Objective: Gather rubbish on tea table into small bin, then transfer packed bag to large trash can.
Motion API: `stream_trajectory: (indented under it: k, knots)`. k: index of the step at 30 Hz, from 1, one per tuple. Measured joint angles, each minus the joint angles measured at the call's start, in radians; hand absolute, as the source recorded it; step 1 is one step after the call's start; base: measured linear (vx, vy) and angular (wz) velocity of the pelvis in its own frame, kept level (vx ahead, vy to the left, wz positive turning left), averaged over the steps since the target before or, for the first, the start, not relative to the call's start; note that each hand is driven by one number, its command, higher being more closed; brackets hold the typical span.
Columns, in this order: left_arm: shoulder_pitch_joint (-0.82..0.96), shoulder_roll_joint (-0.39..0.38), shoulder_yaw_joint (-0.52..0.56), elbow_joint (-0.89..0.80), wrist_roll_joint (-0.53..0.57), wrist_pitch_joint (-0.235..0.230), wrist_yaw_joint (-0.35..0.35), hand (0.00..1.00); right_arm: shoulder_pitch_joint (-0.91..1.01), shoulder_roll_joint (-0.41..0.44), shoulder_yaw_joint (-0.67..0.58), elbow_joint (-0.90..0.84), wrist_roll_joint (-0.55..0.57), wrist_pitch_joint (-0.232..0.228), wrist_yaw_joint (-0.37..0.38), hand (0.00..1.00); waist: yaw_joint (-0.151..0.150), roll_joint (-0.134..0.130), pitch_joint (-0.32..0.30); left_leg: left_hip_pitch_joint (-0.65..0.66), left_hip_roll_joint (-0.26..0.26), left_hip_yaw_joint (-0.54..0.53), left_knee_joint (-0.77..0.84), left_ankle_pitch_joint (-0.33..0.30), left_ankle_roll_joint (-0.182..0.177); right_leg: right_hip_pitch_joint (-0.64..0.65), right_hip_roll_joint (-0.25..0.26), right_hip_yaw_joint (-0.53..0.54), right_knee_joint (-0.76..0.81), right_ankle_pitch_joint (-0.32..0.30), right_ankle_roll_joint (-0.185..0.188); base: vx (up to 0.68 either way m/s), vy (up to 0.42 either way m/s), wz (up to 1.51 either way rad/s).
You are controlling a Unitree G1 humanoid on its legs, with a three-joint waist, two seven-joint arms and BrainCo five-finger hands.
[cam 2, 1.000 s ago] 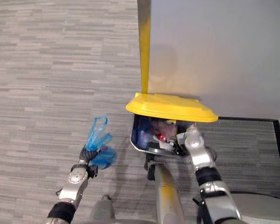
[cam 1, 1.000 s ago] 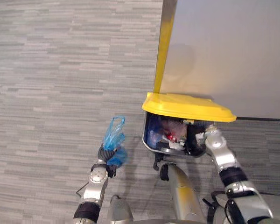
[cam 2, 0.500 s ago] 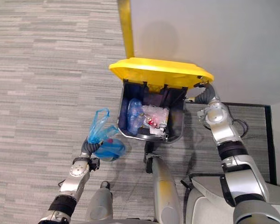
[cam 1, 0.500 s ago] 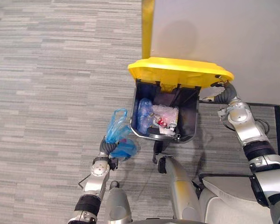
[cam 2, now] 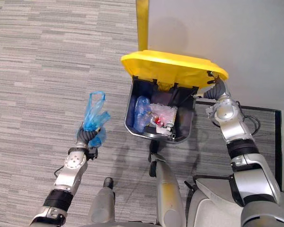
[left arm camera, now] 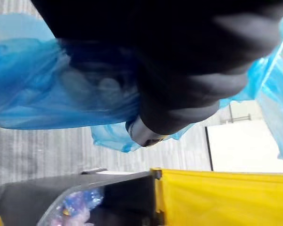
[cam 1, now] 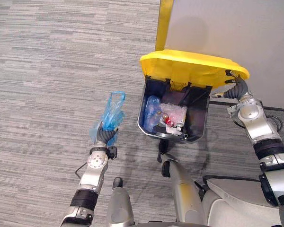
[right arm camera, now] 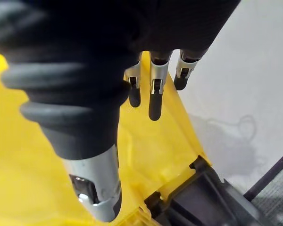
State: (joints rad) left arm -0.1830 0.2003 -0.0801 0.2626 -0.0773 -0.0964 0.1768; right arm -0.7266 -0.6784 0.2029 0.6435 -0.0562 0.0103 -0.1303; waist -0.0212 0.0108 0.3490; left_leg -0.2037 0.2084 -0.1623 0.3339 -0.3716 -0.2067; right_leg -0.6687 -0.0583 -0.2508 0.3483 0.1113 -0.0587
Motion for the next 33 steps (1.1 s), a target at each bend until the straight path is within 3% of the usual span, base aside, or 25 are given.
stream_trajectory:
  k: [7, 15, 24, 27, 33]
  knots:
    - [-0.011, 0.002, -0.066, -0.138, -0.039, -0.017, 0.0, 1.0, -0.006, 0.0, 0.004, 0.0, 0.008, 0.0, 0.001, 0.0, -0.006, 0.001, 0.0, 0.009, -0.005, -0.002, 0.001, 0.001, -0.001, 0.016, -0.012, -0.005, -0.001, -0.004, 0.006, 0.02, 0.024, 0.05]
    - [-0.121, -0.005, -0.229, -0.31, -0.068, -0.044, -0.005, 1.0, -0.039, 0.0, 0.034, 0.0, 0.017, 0.0, 0.002, 0.0, -0.016, 0.002, -0.001, 0.02, -0.008, 0.001, -0.001, 0.002, -0.003, 0.022, -0.01, 0.002, -0.003, -0.005, 0.008, 0.0, -0.002, -0.01]
    - [-0.319, -0.043, -0.351, -0.348, -0.068, -0.065, -0.003, 1.0, -0.084, 0.001, 0.057, 0.0, 0.029, 0.0, 0.002, 0.0, -0.024, 0.027, -0.014, 0.043, -0.006, 0.026, -0.011, 0.002, -0.003, 0.035, 0.004, 0.017, -0.023, 0.006, 0.008, 0.01, 0.005, -0.07]
    - [-0.354, -0.043, -0.352, -0.346, -0.067, -0.065, -0.002, 1.0, -0.115, 0.004, 0.089, 0.001, 0.028, 0.0, 0.002, 0.0, -0.044, 0.031, -0.015, 0.043, -0.005, 0.031, -0.018, 0.002, -0.004, 0.027, 0.007, 0.021, -0.023, 0.006, 0.007, 0.03, 0.004, -0.07]
    - [-0.45, -0.051, -0.353, -0.268, -0.058, -0.064, 0.0, 1.0, -0.148, 0.008, 0.09, 0.001, 0.028, 0.0, 0.001, 0.0, -0.05, 0.031, -0.015, 0.042, -0.009, 0.044, -0.049, 0.019, -0.004, 0.006, 0.007, 0.032, -0.022, 0.01, 0.003, 0.02, -0.004, -0.03]
